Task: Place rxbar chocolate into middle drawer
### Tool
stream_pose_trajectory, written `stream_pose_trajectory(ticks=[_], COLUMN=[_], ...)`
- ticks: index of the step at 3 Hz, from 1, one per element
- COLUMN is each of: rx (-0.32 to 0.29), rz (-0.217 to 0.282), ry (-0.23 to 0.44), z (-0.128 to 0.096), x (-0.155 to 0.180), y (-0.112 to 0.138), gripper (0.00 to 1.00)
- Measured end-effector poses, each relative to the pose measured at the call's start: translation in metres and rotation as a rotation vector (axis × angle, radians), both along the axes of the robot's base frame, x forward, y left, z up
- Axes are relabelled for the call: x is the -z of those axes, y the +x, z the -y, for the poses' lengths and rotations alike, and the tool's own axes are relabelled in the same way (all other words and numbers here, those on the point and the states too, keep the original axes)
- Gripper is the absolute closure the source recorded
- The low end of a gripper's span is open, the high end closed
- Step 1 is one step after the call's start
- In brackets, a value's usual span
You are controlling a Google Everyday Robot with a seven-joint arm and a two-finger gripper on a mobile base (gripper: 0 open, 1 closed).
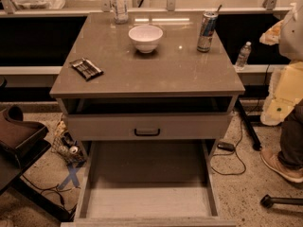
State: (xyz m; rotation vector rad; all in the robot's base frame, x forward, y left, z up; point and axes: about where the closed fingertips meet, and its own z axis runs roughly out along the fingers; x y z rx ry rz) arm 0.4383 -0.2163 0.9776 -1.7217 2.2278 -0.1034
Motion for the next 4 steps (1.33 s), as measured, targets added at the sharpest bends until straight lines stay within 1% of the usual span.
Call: stream_pose_trajectory(ticks=[1, 2, 3, 4], rx=[0.0, 0.026, 0.072, 0.098], rz=[0.0, 0.056, 0.101, 0.148], ry=[0.0, 0.057, 0.2, 0.41], z=[0.0, -0.007, -0.024, -0.054], x=[0.0, -0.004, 0.011, 0.027], y=[0.0, 0.01, 0.032, 0.071], gripper=[0.0, 0.0, 0.0, 0.0])
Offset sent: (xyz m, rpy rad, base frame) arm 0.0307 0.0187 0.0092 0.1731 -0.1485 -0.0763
